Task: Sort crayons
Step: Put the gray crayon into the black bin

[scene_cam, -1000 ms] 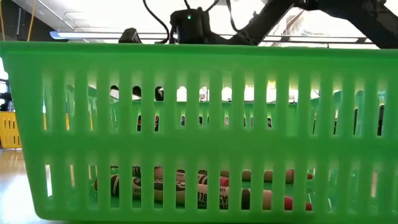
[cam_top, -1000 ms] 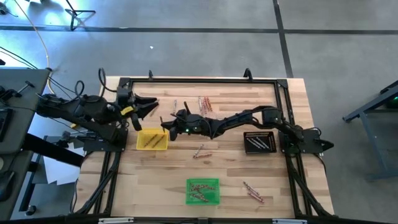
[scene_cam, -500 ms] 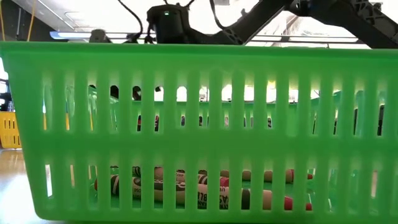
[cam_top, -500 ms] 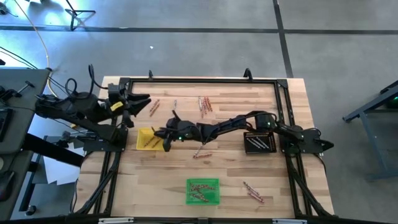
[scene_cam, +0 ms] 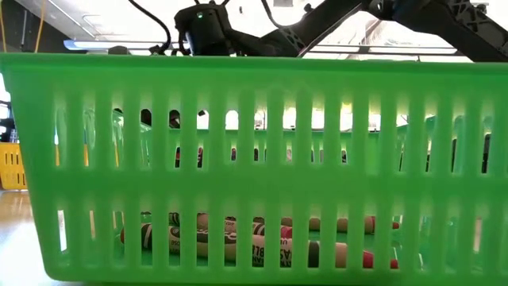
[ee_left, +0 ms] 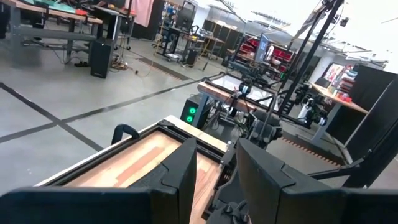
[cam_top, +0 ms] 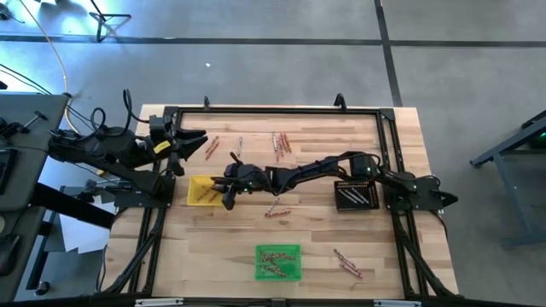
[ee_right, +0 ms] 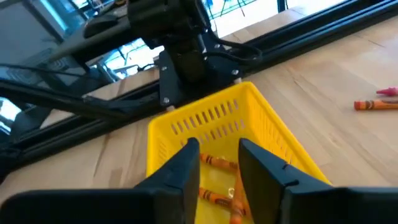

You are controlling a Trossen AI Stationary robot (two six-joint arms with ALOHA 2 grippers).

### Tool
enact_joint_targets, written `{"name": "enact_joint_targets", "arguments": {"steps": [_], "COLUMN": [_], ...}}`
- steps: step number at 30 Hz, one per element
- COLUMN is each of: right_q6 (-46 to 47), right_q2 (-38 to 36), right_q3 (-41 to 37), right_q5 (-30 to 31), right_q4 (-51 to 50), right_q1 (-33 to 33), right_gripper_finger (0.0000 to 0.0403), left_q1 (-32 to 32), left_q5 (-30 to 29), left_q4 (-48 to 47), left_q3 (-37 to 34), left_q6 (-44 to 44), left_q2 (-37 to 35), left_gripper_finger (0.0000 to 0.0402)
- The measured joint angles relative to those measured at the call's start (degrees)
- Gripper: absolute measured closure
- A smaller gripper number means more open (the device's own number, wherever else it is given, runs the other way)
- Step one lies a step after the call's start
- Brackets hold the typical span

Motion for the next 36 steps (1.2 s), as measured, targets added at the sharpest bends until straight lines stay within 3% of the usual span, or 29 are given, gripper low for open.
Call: {"name": "enact_joint_targets", "arguments": {"steps": [5,8,12,16,20,24,31,36], "right_q6": [0.2,-2.08,-6.48,-4.0,-0.84,-6.47,-31.28,-37.57], "right_q2": [-0.92,-5.09,-11.97,-16.14,-16.98,-16.75,-16.76,-15.65], "right_q3": [-0.02,-0.04,0.17,-0.02,-0.48,-1.53,-3.98,-4.13], "right_q5": [-1.55,-2.17,-1.96,-2.95,-5.2,-4.79,1.36,1.74], "right_q4": [-1.9,-8.77,-29.95,-52.65,-66.11,-68.55,-65.34,-62.32], "right_q1": [-0.01,-0.1,-0.6,-0.9,0.13,2.76,6.93,7.23], "right_gripper_finger": [0.0271,0.027,0.0273,0.0274,0.0274,0.0274,0.0274,0.0274], "left_q1": [0.0,-0.04,-0.04,-0.04,-0.04,-0.04,-0.04,-0.04], "left_q5": [0.0,0.0,0.0,0.0,0.0,-0.02,-0.02,-0.02], "left_q4": [0.0,0.0,-0.09,-0.17,-0.24,-0.32,-0.96,-1.0], "left_q3": [0.0,0.0,0.0,0.0,0.0,0.0,0.0,0.0], "left_q6": [-0.01,-0.02,-0.02,-0.02,0.02,0.02,0.01,-0.02], "left_q2": [0.0,0.0,-0.02,0.0,0.03,0.04,0.15,0.34], "left_gripper_finger": [0.03,0.03,0.03,0.03,0.03,0.03,0.03,0.03]}}
